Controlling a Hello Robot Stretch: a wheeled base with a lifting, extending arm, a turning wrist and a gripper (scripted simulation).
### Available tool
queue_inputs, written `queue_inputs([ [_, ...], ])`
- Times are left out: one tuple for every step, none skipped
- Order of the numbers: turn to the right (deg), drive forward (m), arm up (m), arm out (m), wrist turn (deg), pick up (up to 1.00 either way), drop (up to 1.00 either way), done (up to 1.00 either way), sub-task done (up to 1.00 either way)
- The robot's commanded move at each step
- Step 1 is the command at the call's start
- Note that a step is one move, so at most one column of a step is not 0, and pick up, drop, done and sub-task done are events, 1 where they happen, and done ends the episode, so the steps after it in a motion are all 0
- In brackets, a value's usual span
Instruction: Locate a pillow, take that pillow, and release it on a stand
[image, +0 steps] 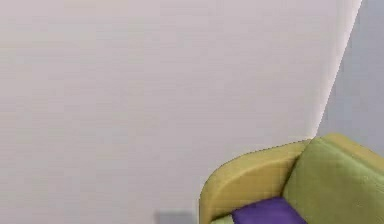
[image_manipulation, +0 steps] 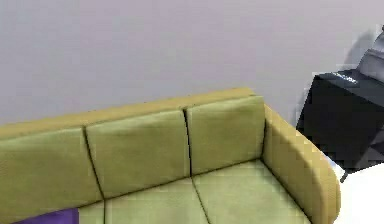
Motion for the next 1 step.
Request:
queue_inputs([
  [-45.0, 0.00, 0.00, 0.00, 0.0, 0.00, 0.00, 0.00, 0.00],
])
